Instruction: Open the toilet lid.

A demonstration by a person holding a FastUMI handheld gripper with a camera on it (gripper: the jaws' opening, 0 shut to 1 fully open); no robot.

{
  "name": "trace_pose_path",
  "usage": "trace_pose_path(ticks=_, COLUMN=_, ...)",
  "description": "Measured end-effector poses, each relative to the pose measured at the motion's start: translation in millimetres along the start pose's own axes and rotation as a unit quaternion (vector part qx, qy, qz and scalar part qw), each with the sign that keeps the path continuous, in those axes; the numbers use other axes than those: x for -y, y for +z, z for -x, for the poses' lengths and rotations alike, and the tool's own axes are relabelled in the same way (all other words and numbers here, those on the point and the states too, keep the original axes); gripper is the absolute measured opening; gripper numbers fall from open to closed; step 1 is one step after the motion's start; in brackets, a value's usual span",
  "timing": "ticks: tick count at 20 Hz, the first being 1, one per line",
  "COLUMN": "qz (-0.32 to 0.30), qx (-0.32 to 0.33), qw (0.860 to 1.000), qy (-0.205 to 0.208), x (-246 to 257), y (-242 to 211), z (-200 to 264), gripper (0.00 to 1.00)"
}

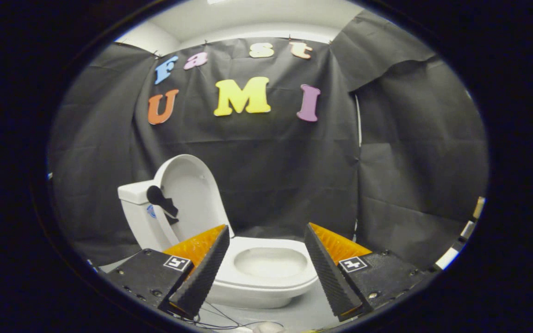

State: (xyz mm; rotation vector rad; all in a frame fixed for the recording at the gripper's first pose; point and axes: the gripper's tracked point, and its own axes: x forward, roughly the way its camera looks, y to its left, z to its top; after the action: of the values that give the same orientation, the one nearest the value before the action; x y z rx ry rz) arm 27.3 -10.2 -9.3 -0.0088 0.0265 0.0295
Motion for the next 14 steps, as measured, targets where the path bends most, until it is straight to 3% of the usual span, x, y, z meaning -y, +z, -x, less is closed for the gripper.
trace_pose_path(ticks=14, qz=0.011, qx=0.010, qw=1.000, qy=-0.001, x=2.3, y=-2.3, z=0.6, gripper=1.00)
